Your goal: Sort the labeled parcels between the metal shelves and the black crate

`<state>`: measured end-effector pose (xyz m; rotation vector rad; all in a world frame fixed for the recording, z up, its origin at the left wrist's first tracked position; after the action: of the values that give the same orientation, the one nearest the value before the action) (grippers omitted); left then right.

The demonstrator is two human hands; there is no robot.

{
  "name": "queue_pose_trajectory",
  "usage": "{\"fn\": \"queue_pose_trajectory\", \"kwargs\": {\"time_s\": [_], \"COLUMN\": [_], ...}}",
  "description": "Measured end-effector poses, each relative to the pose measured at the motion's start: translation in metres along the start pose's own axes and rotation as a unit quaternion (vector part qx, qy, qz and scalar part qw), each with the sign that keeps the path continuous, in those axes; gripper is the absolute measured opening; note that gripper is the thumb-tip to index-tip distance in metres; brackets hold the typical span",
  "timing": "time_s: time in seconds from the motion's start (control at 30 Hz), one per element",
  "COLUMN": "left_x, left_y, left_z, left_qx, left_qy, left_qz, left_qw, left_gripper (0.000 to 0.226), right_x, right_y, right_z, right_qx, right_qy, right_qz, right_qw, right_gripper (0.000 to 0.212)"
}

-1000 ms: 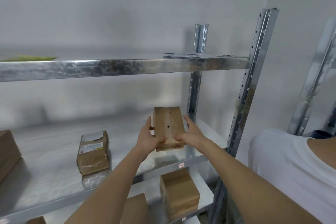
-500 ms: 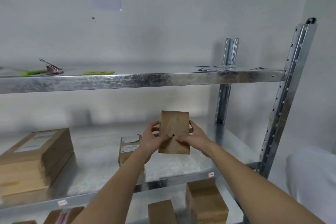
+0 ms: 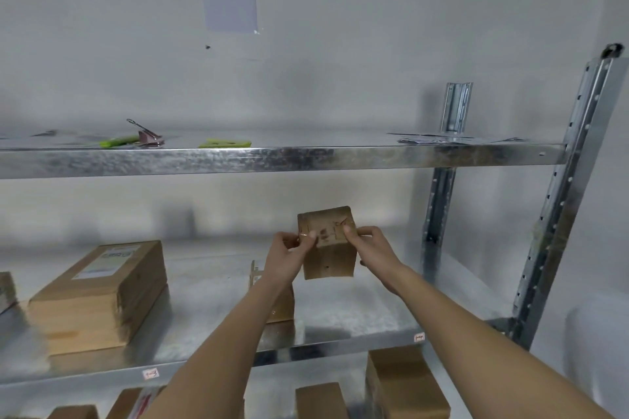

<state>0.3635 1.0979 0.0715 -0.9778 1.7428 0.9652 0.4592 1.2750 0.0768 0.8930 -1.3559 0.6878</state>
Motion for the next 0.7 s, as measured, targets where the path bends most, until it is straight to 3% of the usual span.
{"fn": "queue_pose_trajectory", "kwargs": {"time_s": [0.1,0.3,0.4,0.5,0.7], "left_x": [-0.002,0.001,0.0,0.003,0.01], "left_y": [0.002,0.001,-0.004,-0.007,-0.013], "left_z": [-0.007,-0.014,-0.02,-0.028,-0.046], "left_qx": [-0.007,0.047,0.046,0.03,-0.006], "left_qy": [0.008,0.023,0.006,-0.009,0.009], "left_qz": [0.02,0.051,0.05,0.036,0.05], "left_qw": [1.0,0.997,0.998,0.999,0.999], "left_gripper": [0.061,0.079,0.071,0.047,0.035], "right_x": [0.002,0.012,0.011,0.01,0.012], "right_y": [0.002,-0.008,-0.013,-0.017,-0.021], "right_z": [0.005,0.019,0.024,0.029,0.042], "right_qx": [0.003,0.071,0.069,0.055,0.009], "right_qy": [0.018,-0.004,-0.022,-0.017,-0.03], "right_qz": [-0.001,0.002,-0.006,-0.009,-0.039], "right_qw": [1.0,0.997,0.997,0.998,0.999], "right_gripper": [0.046,0.068,0.058,0.042,0.023]}}
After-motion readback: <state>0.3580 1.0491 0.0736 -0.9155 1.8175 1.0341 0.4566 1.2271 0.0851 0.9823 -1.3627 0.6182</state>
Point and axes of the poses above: each hand's wrist, its own y-axis towards the middle knuckle, its own z-axis out of the palm, x = y × z, the point moved 8 cm from there along y, towards the middle knuckle, and after that the axes turned 11 degrees about y, right-handed, at the moved point
